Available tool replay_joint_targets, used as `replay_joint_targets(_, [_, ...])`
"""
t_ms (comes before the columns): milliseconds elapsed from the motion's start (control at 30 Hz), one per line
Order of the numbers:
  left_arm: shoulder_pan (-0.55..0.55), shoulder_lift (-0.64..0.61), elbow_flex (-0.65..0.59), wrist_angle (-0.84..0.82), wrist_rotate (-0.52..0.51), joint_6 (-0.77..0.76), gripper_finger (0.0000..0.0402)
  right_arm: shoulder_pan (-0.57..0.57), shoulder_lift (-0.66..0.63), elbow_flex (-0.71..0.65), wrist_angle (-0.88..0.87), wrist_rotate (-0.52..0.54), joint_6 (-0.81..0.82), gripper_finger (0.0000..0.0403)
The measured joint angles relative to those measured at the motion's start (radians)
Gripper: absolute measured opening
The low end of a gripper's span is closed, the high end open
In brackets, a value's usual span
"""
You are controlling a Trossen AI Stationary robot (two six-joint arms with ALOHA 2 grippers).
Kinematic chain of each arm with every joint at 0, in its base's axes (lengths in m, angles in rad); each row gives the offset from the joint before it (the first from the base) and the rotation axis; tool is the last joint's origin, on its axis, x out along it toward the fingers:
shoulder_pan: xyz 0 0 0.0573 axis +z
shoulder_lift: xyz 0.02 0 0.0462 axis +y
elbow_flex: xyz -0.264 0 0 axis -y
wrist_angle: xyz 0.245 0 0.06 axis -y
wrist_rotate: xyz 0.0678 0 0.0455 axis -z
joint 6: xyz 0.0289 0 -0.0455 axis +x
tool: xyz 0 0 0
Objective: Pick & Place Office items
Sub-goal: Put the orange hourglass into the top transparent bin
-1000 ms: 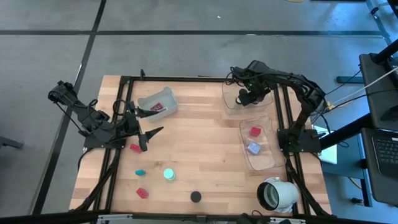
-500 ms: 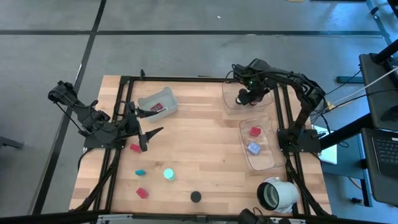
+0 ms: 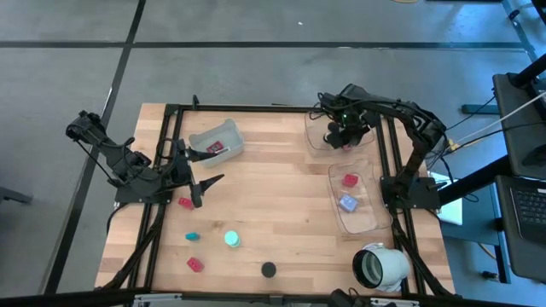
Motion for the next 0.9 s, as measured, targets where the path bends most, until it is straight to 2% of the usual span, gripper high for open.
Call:
replay_joint_targets(133, [0.0, 0.0, 0.0, 0.0, 0.0, 0.0, 0.029, -0.006, -0.002, -0.063, 0.025, 0.005, -0.009, 0.0215])
replay_joint_targets(367, [0.0, 0.0, 0.0, 0.001, -0.002, 0.0, 0.029, -0.014, -0.004, -0.07, 0.047, 0.015, -0.045, 0.0222])
replay_joint_targets(600, [0.001, 0.0, 0.0, 0.002, -0.003, 0.002, 0.029, -0.016, 0.0, -0.07, 0.093, 0.072, -0.045, 0.0254])
replay_joint_targets(900, [0.001, 0.0, 0.0, 0.002, -0.038, 0.002, 0.029, -0.032, 0.0, -0.03, 0.09, 0.065, -0.044, 0.0302])
